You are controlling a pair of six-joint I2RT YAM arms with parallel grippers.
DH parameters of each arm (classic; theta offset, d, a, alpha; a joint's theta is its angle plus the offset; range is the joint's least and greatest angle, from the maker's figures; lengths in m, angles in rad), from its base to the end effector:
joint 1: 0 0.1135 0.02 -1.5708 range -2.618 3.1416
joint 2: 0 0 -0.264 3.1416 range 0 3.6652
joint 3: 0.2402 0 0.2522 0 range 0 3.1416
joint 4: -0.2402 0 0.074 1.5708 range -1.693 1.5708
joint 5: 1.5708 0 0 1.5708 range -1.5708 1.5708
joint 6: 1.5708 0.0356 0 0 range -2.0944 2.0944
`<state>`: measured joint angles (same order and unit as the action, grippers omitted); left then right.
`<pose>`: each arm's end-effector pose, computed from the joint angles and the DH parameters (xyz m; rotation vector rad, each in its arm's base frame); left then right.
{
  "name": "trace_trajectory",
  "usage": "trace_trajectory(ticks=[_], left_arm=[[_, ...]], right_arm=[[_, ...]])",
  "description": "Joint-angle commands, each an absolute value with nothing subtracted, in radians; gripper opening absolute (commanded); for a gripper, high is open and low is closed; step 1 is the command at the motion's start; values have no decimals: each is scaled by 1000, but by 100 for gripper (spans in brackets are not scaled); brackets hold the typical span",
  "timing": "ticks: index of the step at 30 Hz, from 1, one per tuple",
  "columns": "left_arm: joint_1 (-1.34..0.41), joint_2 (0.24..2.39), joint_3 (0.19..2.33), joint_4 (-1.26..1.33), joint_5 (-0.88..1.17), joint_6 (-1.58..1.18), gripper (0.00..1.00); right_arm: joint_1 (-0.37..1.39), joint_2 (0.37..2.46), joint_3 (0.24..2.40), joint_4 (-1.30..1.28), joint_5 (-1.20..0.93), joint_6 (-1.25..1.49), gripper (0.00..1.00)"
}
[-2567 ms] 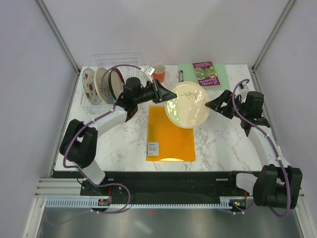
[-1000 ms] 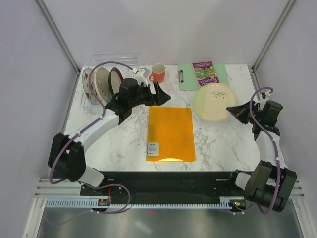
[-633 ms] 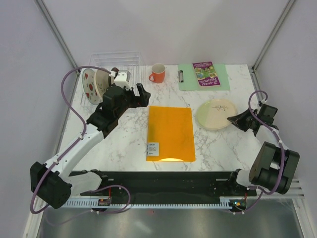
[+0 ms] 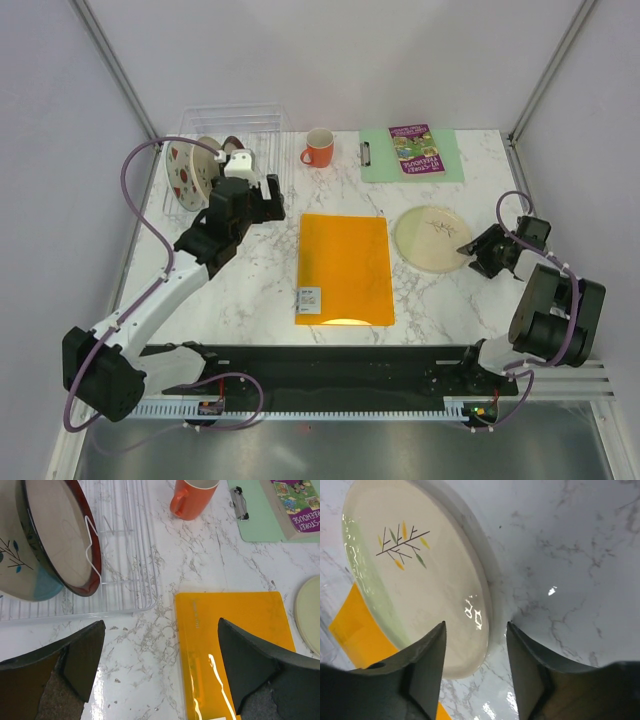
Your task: Unload the plates from the dish rack
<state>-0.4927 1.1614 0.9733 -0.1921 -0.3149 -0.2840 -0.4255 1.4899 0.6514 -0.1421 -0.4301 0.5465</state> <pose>0.2404 -0.1165 0.3288 -0.0053 1.9372 -0.2109 0.2486 -0.0964 0.1462 1.0281 2.3040 0.5951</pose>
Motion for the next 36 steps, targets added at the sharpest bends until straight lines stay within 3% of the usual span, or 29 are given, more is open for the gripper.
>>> trace_trajectory(ticks=[1,6,13,24,32,33,36], left_arm=[[-466,1146,994,-198,-345,-236,100],[-420,1205,1034,-203,-376,-233,100],[-382,1429,1169,-130,-652,-121,99],[-273,1689,1400,-135,-710,-97,99],[-258,1851,1522,-137,-747,-71,93],[-256,1874,1529,-138,-746,-68,92],[-256,1893,1543,-138,-749,-71,73]], right_arm=[[-426,1405,676,-181,-299,485,61],[-416,1289,689,-232,-200,451,64],[-278,1080,712,-248,-128,468,66],[-213,1078,769,-304,-121,416,68],[-213,1123,772,-293,-133,397,68],[-213,1130,770,-293,-133,396,68],[-213,1147,767,-287,-126,388,68]])
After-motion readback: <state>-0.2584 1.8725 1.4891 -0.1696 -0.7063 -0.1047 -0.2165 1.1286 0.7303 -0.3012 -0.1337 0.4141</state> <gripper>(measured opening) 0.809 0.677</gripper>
